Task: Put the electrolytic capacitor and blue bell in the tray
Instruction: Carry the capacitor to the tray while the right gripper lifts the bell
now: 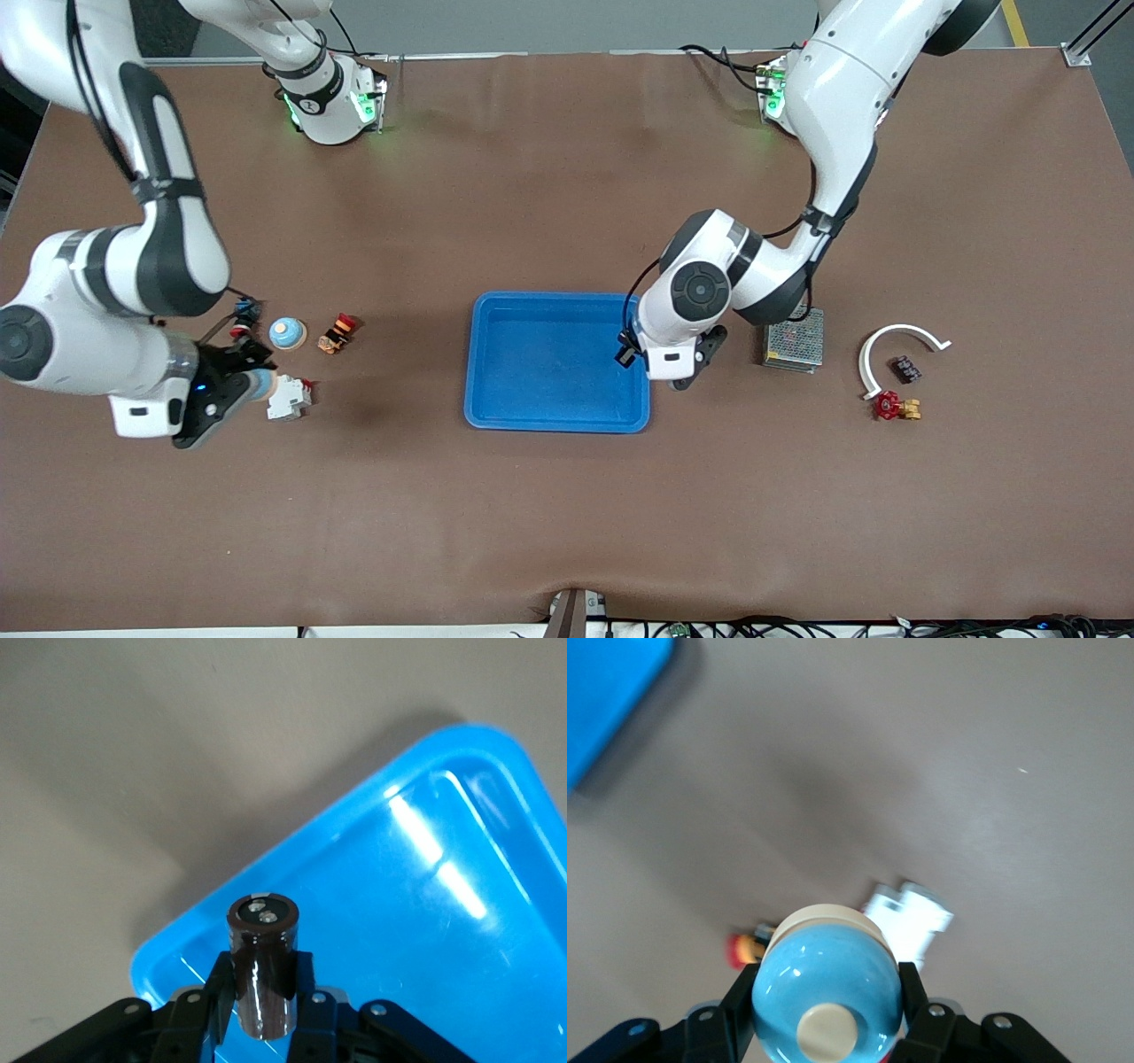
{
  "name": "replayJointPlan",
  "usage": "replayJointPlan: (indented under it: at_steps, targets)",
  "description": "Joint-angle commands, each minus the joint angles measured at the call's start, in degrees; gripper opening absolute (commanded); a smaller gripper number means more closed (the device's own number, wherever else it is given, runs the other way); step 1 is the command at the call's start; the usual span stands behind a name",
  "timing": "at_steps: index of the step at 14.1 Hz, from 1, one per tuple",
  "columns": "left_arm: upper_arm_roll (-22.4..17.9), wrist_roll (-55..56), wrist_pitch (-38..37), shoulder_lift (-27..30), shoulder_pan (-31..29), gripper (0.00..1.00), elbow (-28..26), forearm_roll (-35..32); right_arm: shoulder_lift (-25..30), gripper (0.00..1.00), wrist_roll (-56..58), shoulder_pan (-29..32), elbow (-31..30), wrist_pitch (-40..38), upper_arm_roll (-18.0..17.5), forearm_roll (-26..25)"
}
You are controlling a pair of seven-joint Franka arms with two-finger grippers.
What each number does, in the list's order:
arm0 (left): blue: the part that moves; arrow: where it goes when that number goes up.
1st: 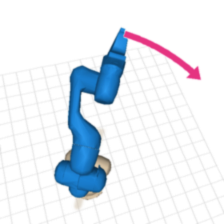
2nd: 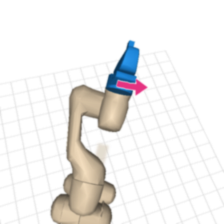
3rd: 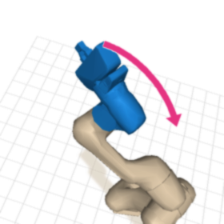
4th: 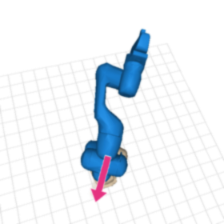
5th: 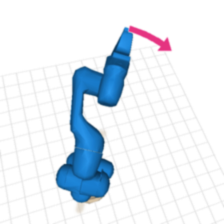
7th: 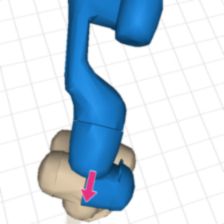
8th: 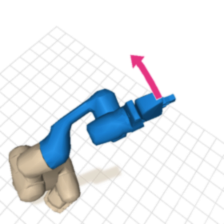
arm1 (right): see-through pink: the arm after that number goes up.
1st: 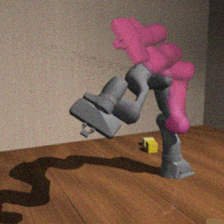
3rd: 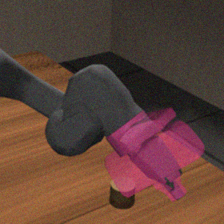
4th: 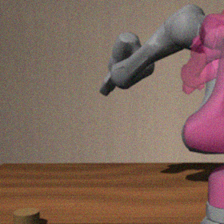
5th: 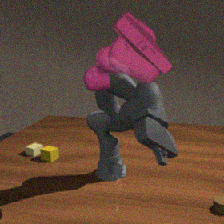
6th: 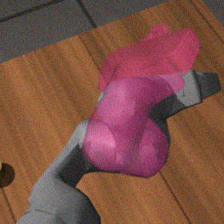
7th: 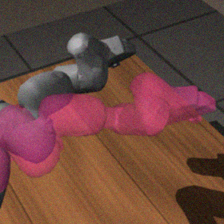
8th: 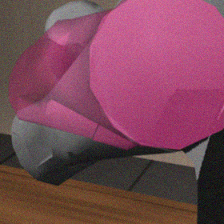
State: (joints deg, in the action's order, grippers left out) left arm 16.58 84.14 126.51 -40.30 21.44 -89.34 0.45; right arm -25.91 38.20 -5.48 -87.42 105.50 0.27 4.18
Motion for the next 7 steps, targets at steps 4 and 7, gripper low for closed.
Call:
replayJointPlan:
  at_steps: [4,7]
  targets:
    - [-0.3,5.9,5.4,-4.6,3.0,0.0,2.0,1.2,6.7,0.44,-30.1,-13.2,-5.7,-2.6,0.5,0.5]
    - [-0.3,8.3,8.1,-6.5,3.4,0.0,2.0,1.2,6.4,0.44,-42.7,-19.6,-7.2,1.0,0.5,0.5]
